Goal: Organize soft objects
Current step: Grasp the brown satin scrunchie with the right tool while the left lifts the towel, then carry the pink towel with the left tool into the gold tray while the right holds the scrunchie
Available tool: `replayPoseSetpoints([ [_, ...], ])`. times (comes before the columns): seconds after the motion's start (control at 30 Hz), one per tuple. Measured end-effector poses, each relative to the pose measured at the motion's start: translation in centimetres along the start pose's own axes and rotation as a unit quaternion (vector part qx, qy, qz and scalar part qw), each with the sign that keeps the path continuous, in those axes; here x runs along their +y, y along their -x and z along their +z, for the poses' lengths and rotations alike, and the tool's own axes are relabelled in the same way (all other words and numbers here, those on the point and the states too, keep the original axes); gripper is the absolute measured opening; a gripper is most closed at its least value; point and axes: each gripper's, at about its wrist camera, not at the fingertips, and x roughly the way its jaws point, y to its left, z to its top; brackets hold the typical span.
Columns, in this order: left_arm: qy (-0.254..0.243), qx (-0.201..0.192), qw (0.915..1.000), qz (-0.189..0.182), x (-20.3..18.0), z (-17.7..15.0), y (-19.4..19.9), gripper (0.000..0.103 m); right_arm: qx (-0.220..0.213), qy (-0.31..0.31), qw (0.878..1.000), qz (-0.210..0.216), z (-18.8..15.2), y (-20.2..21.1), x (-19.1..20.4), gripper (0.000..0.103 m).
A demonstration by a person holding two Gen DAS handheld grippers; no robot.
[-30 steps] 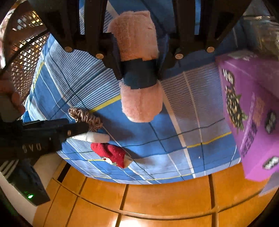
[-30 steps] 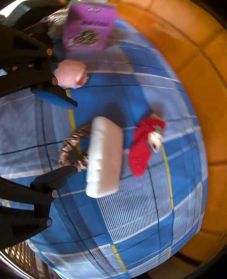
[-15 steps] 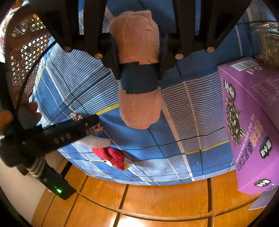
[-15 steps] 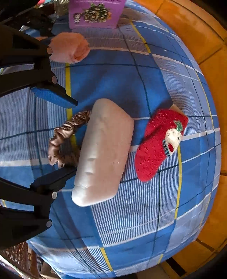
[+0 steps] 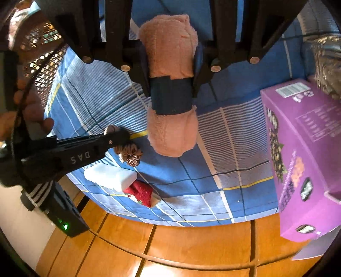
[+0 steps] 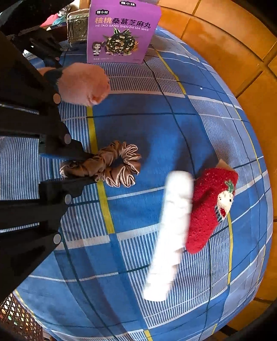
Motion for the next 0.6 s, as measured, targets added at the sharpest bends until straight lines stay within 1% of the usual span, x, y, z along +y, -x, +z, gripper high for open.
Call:
replayPoseSetpoints([
  [0.1,-0.004,-0.009,0.9999,-0.004,-0.5,0.5,1.0,0.034,-0.009,0.012,1.000,-0.013,-0.5,0.2,-0.1,0.013],
  [0.13,-0.007,-0.011,0.9999,-0.006,-0.8,0.8,1.3,0.034,-0.013,0.015,1.000,-0.020,-0.6,-0.3,1.2,0.013],
  [0.27,-0.018,-0.031,0.9993,-0.004,-1.9,3.2,2.7,0.034,-0.024,0.024,0.999,-0.030,-0.8,-0.5,2.2,0.013],
  [0.37,-0.018,-0.044,0.9989,-0.002,-2.4,6.1,3.4,0.034,-0.027,0.025,0.999,-0.028,-0.8,-0.5,2.1,0.013],
  [0.47,-0.002,-0.057,0.9983,-0.002,-2.1,9.5,4.3,0.034,-0.029,0.025,0.999,-0.024,-0.7,-0.6,2.1,0.013],
  [0.57,0.029,-0.083,0.9961,-0.002,-0.7,12.9,6.2,0.034,-0.029,0.033,0.999,-0.024,-0.9,-0.5,2.5,0.014],
  [0.6,0.040,-0.100,0.9942,0.006,0.2,14.1,7.3,0.034,-0.029,0.037,0.999,-0.027,-0.9,-0.4,2.6,0.014],
])
